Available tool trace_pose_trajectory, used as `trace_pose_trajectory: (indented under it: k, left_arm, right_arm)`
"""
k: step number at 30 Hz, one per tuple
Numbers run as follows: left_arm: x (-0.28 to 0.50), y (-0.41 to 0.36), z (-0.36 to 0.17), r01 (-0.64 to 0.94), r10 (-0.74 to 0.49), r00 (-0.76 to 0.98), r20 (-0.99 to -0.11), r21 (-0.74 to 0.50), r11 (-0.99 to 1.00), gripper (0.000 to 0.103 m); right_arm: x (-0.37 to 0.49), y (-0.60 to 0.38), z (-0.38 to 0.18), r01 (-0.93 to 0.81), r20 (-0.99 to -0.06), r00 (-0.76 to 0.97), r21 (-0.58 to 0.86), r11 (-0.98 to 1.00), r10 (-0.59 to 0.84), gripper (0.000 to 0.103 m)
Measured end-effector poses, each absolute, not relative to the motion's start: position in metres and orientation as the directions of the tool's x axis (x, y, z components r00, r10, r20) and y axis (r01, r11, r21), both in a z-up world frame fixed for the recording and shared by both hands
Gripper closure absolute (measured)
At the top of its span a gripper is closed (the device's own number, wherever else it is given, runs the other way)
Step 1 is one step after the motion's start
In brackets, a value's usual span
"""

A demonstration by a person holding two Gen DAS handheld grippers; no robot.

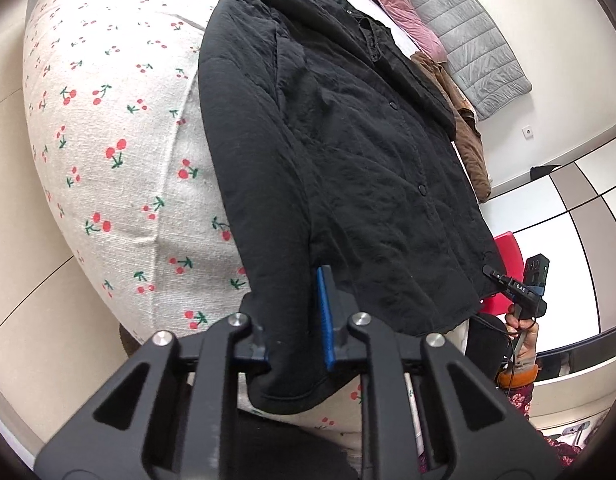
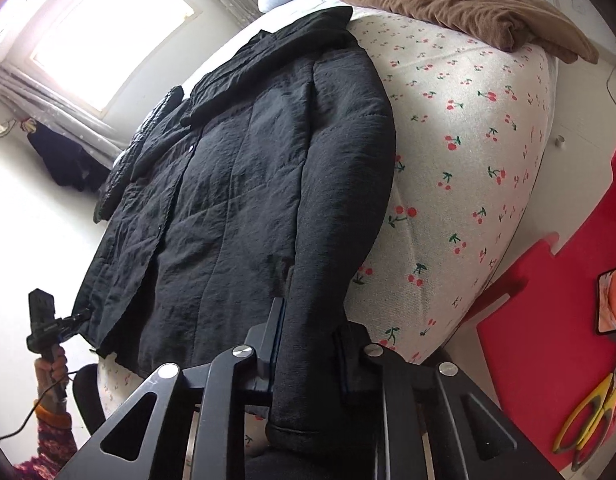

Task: Fold large clothes
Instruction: 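Grasp the jacket hem with the left tool while the right tool grasps the hem too, then lift the hem with both tools and fold it up onto the collar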

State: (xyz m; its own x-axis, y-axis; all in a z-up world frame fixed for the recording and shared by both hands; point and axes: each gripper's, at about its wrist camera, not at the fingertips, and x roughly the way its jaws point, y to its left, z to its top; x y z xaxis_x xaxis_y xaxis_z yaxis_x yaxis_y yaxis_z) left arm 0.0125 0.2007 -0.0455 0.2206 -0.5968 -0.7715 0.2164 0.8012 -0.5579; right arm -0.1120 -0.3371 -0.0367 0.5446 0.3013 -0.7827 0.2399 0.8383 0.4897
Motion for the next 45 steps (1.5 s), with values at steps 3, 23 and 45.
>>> trace_pose_trajectory:
  k: [3, 23, 45]
  left_arm:
    - [0.013, 0.2, -0.033, 0.211, -0.609, 0.251, -0.752, -0.572, 0.793, 0.089]
    - [0.107, 0.19, 0.089, 0.301, -0.665, 0.516, -0.54, -0.612, 0.731, 0.093]
    - [0.388, 0.112, 0.059, 0.185, -0.513, 0.608, -0.606, -0.52, 0.834, 0.091]
  right_arm:
    - [-0.113, -0.336, -0.024, 0.217, -0.755, 0.581, 0.503, 0.836, 0.303, 0.09]
    - [-0.044, -0.38, 0.1, 0.111, -0.479, 0.851, 0.566, 0.817, 0.216, 0.094]
    - [0.231, -0.457, 0.083, 0.208, -0.528, 0.841, 0.517, 0.83, 0.119, 0.094]
